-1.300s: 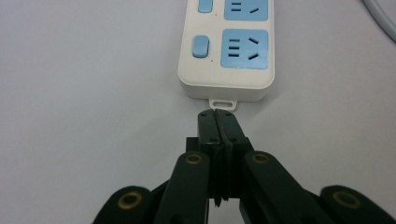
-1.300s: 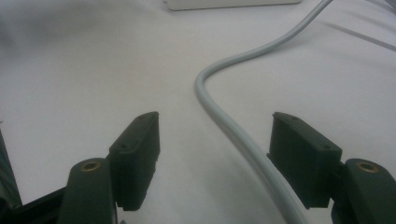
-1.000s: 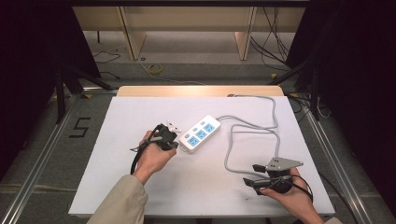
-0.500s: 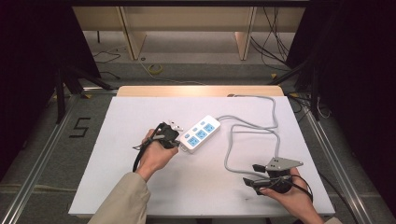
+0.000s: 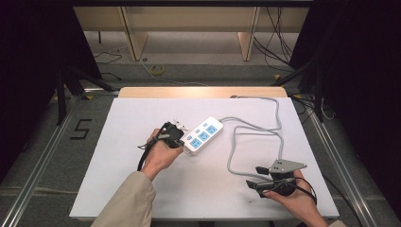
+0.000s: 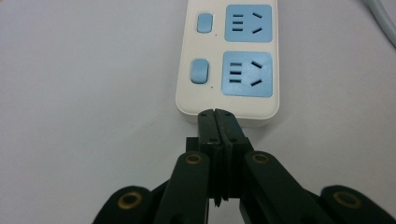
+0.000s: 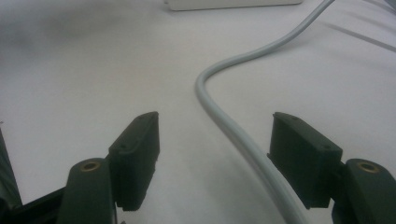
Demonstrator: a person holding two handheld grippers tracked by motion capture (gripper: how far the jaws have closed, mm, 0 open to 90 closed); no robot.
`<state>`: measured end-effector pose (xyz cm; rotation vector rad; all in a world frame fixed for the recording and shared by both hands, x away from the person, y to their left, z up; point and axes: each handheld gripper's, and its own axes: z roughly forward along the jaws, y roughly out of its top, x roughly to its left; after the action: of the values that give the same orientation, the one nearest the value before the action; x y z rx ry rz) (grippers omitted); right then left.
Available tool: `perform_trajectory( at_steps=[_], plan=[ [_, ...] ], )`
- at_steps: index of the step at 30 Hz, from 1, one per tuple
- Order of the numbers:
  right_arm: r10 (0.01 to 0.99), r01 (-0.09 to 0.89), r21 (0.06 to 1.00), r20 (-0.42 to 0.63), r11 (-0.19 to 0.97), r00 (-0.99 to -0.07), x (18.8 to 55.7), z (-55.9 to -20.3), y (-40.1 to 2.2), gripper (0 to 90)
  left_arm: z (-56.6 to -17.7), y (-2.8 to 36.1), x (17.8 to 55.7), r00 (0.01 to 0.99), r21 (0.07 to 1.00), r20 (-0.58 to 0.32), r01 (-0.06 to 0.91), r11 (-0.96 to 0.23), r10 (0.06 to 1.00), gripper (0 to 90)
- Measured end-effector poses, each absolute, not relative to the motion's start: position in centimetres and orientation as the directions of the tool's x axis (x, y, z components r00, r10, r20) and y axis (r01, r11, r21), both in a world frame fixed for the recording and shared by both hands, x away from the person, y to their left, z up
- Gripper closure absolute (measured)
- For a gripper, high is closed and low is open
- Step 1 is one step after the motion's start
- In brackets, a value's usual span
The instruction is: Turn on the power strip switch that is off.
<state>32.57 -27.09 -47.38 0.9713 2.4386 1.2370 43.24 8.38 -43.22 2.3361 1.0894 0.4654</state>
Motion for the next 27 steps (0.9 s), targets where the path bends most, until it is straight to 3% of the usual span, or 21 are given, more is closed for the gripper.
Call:
perform_trajectory(
  at_steps=[27],
  plan=[
    [0.654,0.452,0.786,0.081,0.422,-0.752,32.6,-47.4,-27.1,34.1,-42.9,7.5,44.6,0.621,0.568,0.1,0.606,-0.557,0.778,89.8]
  ],
)
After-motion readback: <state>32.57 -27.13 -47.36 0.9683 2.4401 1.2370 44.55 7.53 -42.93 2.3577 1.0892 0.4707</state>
